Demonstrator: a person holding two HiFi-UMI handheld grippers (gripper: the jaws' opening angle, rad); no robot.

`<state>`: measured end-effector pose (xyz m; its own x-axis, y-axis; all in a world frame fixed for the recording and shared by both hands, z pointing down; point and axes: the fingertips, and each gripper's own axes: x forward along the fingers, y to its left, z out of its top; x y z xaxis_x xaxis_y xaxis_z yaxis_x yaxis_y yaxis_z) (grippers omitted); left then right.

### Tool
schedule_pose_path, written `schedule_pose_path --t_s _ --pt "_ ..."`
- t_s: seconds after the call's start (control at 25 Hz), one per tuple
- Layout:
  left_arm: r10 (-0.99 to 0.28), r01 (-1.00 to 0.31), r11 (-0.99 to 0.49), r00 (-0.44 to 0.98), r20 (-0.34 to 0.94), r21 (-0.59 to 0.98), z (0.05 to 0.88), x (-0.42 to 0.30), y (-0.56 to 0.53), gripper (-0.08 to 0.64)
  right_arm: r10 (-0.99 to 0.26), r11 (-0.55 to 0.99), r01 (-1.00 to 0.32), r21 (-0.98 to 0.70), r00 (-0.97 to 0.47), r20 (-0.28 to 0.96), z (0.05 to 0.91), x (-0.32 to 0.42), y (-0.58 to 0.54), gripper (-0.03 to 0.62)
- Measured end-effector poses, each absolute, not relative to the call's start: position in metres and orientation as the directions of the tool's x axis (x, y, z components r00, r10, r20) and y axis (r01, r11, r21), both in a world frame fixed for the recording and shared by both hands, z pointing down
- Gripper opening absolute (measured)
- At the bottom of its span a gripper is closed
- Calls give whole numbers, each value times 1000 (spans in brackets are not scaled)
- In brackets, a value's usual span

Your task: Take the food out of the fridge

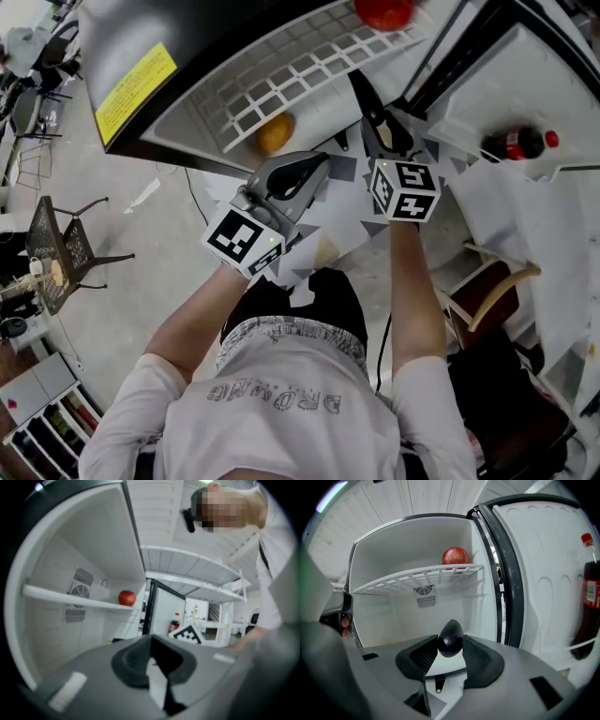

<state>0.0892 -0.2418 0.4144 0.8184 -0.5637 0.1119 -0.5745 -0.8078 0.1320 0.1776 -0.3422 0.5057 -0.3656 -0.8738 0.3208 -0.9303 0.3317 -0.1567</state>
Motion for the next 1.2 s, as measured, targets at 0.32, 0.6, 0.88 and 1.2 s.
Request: schedule_pose_path --t_s 0.32,0.6,0.88,1.2 --pt "-532 -540 -831 842 92 132 393 79 -221 8 -888 291 -945 -150 -325 324 479 180 -304 156" --pt "-508 -514 -847 858 78 134 380 65 -205 8 -901 261 -955 -140 -293 320 457 177 -268 156" --pt "-469 -474 -871 880 68 128 367 51 -190 8 -913 241 -961 -138 -272 303 434 163 -236 156" --pt "-437 -440 -890 898 46 120 349 34 -178 6 -927 232 -965 -125 -259 273 402 145 -204 156"
